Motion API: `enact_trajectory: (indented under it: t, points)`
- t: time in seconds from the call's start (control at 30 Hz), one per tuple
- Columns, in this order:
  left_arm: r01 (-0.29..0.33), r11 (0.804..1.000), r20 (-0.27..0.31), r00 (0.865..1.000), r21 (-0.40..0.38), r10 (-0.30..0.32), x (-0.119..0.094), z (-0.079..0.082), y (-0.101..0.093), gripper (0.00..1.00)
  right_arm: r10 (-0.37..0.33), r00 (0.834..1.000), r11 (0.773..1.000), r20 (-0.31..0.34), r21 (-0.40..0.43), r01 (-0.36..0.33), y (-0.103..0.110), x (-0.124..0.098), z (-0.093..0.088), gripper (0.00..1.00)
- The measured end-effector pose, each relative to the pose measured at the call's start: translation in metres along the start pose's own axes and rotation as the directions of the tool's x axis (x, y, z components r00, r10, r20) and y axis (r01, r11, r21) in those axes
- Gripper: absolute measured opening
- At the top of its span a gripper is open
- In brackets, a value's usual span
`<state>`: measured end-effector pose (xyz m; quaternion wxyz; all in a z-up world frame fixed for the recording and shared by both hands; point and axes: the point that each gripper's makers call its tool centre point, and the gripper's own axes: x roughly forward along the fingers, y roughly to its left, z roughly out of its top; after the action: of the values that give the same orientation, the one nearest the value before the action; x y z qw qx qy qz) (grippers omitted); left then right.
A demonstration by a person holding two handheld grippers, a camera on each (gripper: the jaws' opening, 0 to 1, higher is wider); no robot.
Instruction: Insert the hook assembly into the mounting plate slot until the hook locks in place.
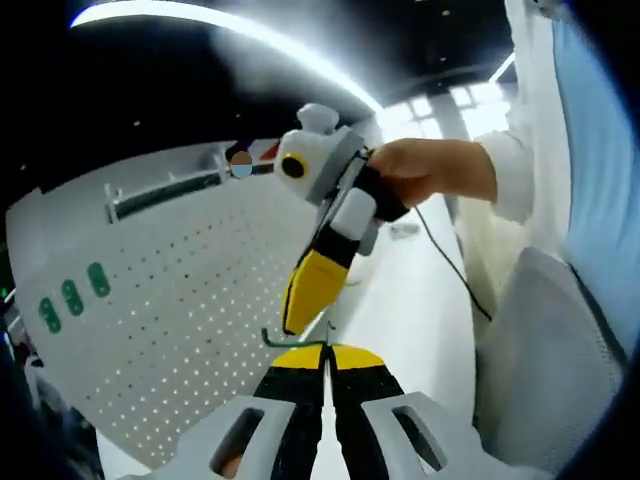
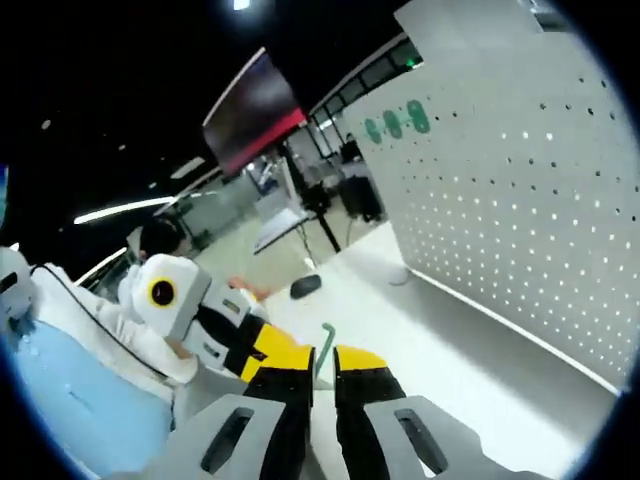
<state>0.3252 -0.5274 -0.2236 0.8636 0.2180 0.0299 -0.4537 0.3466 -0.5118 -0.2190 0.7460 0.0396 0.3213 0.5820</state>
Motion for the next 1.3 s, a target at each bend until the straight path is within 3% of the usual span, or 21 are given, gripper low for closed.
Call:
enact_trajectory:
  t: [0.03, 0.37, 0.63, 0.83, 0.87, 1.0, 1.1, 1.27, 1.3]
  points:
    - [-0.002, 1.0, -0.023, 1.0, 0.023, 0.003, 0.001, -0.003, 0.0, 0.01, -0.004, 1.0, 1.0, 0.006, 0.001, 0.004, 0.0, 0.001, 0.001, 0.05]
    - [-0.002, 0.998, -0.056, 0.998, 0.067, 0.006, 0.007, -0.007, -0.006, 0.01, -0.072, 0.995, 0.997, -0.062, 0.014, 0.073, -0.006, 0.009, -0.009, 0.02]
    - [-0.003, 0.997, -0.053, 0.999, 0.08, 0.007, 0.007, -0.006, -0.006, 0.03, -0.036, 0.998, 0.999, -0.044, -0.015, 0.035, -0.002, 0.007, -0.008, 0.01]
    - [0.052, 0.998, 0.008, 0.999, -0.044, -0.052, 0.004, 0.001, -0.009, 0.05, 0.003, 1.0, 0.999, -0.029, -0.036, -0.004, 0.003, 0.005, -0.008, 0.0]
    - [0.07, 0.994, 0.037, 0.997, -0.086, -0.067, 0.002, 0.005, -0.01, 0.05, 0.006, 1.0, 0.999, -0.03, -0.046, -0.008, 0.003, 0.004, -0.009, 0.0]
    - [0.102, 0.982, 0.062, 0.994, -0.157, -0.093, -0.005, 0.005, -0.007, 0.07, 0.022, 0.999, 0.997, -0.032, -0.07, -0.024, 0.004, 0.002, -0.011, 0.0]
    - [0.135, 0.963, 0.092, 0.989, -0.235, -0.116, -0.013, 0.007, -0.003, 0.07, 0.04, 0.998, 0.995, -0.042, -0.087, -0.044, 0.008, 0.001, -0.015, 0.0]
    - [0.144, 0.945, 0.132, 0.985, -0.295, -0.109, -0.024, 0.01, 0.013, 0.09, 0.08, 0.994, 0.988, -0.076, -0.125, -0.089, 0.019, 0.003, -0.024, 0.0]
    - [0.169, 0.937, 0.139, 0.982, -0.307, -0.131, -0.026, 0.011, 0.012, 0.1, 0.104, 0.99, 0.98, -0.099, -0.158, -0.119, 0.024, 0.004, -0.028, 0.0]
